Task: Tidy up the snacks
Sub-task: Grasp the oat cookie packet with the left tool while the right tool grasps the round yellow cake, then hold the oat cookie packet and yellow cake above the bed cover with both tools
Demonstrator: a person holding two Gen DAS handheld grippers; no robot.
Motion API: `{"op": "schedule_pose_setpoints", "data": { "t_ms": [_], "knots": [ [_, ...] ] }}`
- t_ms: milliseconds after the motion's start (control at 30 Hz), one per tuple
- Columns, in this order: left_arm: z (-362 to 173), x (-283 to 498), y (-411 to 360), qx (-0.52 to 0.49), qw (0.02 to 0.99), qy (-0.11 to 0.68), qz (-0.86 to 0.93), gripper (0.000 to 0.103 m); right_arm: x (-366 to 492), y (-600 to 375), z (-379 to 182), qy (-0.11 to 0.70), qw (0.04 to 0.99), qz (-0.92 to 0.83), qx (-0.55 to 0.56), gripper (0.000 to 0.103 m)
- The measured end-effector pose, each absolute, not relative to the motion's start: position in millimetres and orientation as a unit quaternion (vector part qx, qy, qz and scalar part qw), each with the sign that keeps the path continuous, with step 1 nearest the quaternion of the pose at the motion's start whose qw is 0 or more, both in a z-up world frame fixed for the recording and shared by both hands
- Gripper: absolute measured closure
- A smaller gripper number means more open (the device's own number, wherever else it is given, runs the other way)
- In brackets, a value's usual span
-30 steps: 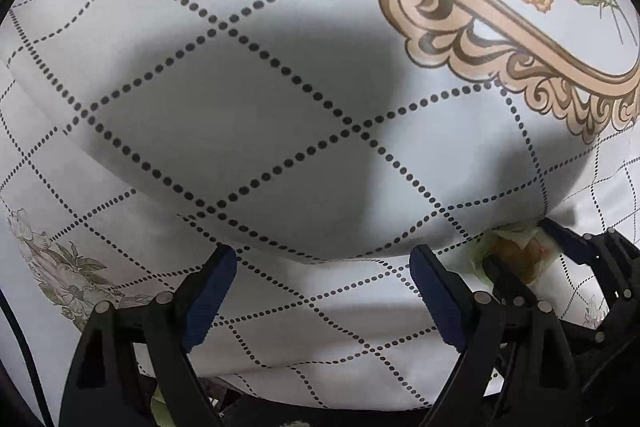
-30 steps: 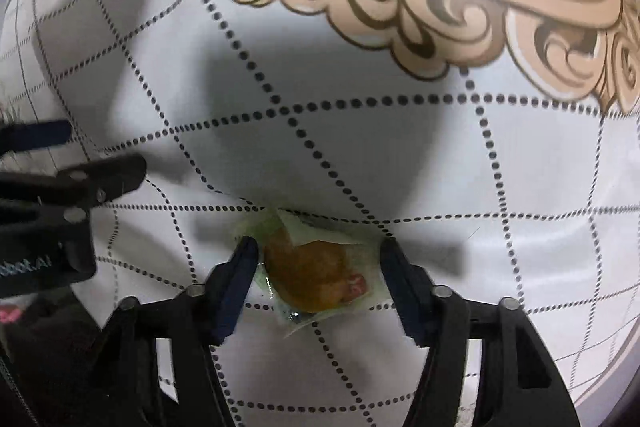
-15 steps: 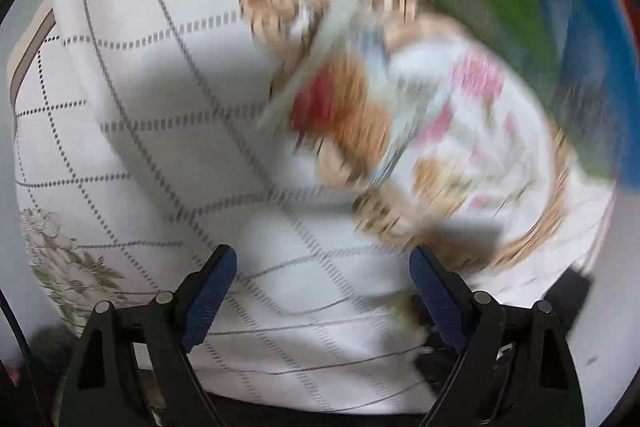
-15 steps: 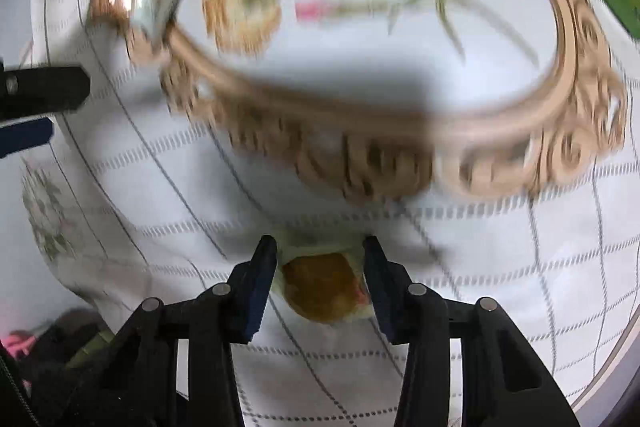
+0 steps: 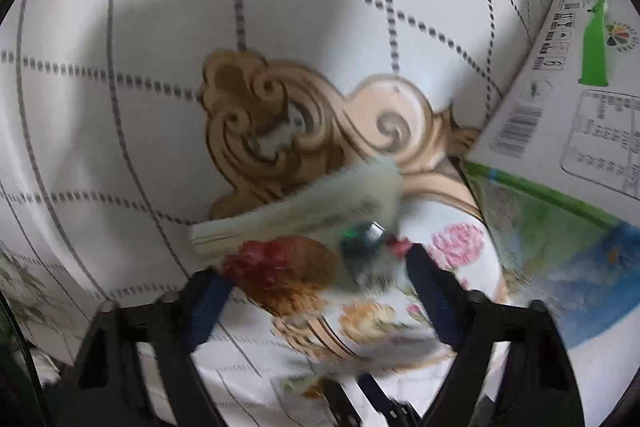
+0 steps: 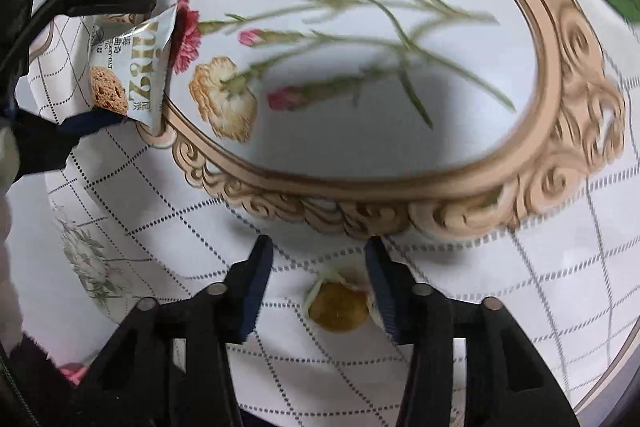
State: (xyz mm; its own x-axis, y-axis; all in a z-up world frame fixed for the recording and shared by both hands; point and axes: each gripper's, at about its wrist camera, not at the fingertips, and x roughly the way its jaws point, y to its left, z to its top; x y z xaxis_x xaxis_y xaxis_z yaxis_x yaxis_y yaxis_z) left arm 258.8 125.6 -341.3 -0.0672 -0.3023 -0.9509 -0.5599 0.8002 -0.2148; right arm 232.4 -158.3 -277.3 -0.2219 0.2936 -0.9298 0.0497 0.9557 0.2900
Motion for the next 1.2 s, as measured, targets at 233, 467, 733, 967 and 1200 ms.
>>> {"op": "schedule_pose_setpoints", "data": {
  "t_ms": [233,467,733,967,1200],
  "knots": [
    [-334.5,251.3,84.4,-0.075,0.676,0.732,0.043,0.046,197.5,-206.9,-291.2,0.795,0.576,0.094,0.165,0.044],
    [-358.2,190.6,55.2,0.073,0.664,0.744,-0.011,0.046,158.2,-234.7,-332.7,0.812,0.552,0.081,0.170,0.044],
    [-374.7,194.6,80.1,0.043,0.674,0.738,0.004,0.045,163.4,-200.0,-366.3,0.800,0.574,0.064,0.159,0.045],
    [-389.0,206.3,74.1,0.048,0.679,0.732,0.011,0.044,159.5,-151.1,-360.2,0.784,0.610,0.096,0.058,0.053],
    [-376.9,195.3,73.2,0.058,0.679,0.732,0.013,0.044,147.6,-105.3,-377.6,0.793,0.600,0.102,0.026,0.049]
  ]
}}
